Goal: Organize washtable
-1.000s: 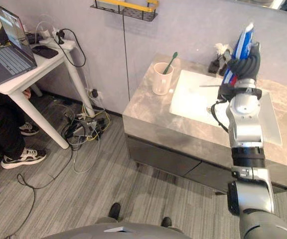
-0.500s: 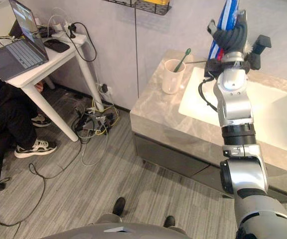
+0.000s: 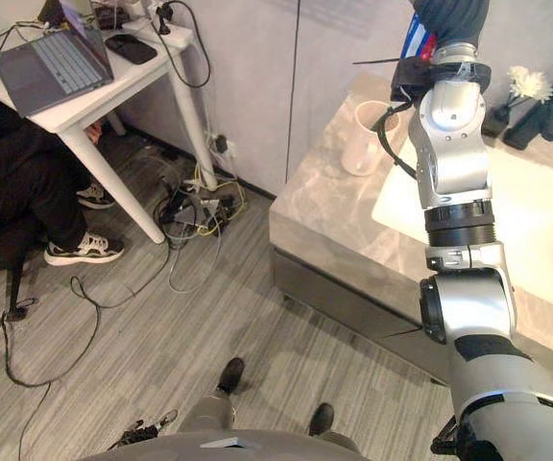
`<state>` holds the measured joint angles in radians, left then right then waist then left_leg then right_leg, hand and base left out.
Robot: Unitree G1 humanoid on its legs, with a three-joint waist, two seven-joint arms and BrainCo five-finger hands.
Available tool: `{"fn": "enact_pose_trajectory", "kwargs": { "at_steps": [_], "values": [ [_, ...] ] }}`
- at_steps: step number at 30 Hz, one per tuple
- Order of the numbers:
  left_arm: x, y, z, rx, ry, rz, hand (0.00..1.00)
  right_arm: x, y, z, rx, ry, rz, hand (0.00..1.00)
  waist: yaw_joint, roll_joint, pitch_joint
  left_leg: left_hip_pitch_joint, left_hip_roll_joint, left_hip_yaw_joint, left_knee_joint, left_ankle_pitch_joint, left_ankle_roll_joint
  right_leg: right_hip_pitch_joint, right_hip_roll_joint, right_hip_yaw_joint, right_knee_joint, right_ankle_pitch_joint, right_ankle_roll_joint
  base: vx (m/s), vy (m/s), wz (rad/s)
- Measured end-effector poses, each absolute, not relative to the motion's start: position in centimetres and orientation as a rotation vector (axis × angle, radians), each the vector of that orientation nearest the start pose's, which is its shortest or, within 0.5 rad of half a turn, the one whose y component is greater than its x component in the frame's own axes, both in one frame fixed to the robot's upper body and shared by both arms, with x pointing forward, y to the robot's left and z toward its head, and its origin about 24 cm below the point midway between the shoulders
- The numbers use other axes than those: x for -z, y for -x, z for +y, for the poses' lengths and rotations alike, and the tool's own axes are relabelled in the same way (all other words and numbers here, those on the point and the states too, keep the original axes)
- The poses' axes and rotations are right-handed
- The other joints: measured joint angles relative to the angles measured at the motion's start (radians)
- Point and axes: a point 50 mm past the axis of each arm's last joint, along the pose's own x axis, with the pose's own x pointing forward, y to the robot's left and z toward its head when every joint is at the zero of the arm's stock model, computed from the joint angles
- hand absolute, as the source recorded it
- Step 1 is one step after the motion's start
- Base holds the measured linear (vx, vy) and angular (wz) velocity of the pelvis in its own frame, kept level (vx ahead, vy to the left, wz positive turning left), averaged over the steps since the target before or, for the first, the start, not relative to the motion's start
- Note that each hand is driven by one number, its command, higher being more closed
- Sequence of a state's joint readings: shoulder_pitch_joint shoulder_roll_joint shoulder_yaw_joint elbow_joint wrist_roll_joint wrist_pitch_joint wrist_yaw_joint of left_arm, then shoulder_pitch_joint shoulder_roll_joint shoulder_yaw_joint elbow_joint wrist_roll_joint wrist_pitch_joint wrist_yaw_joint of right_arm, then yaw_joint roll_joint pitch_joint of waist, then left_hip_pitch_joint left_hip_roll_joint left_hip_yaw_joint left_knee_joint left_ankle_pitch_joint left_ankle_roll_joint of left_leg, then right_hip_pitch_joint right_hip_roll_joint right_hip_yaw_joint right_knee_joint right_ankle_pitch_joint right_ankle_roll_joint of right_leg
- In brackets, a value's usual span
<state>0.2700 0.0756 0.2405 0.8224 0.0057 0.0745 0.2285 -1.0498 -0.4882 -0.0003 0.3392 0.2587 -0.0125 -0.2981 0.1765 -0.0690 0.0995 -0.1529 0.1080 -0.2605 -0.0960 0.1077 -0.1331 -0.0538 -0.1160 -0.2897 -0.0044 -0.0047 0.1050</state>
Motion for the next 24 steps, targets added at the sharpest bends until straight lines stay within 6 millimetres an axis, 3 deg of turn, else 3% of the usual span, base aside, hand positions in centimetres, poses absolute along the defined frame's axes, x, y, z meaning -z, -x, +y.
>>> {"fn": "enact_pose_trajectory", "kwargs": {
  "at_steps": [10,15,24],
  "values": [
    [14.7,-5.5,24.6,-0.639,-0.056,1.117,0.00,-33.3,-35.8,-20.7,0.269,-0.003,-0.749,1.00,0.002,-0.049,0.034,-0.016,0.003,0.000,-0.008,-0.010,0.014,-0.003,0.003,-0.003,0.000,-0.002,0.001,-0.01,-0.002,0.01],
    [14.2,-6.7,24.8,-0.638,-0.058,1.064,0.00,-33.3,-35.7,-20.9,0.274,-0.001,-0.750,1.00,0.004,-0.054,0.036,-0.022,0.000,-0.007,-0.004,-0.006,0.009,-0.004,0.001,-0.002,0.000,-0.003,0.001,0.04,-0.001,0.05],
    [14.1,-7.0,25.0,-0.646,-0.061,1.053,0.00,-33.4,-35.7,-22.5,0.322,-0.010,-0.736,1.00,0.006,-0.068,0.063,-0.026,0.002,-0.013,-0.008,-0.014,0.018,-0.004,0.003,0.001,0.000,-0.006,0.004,0.00,0.000,0.02]
  ]
}}
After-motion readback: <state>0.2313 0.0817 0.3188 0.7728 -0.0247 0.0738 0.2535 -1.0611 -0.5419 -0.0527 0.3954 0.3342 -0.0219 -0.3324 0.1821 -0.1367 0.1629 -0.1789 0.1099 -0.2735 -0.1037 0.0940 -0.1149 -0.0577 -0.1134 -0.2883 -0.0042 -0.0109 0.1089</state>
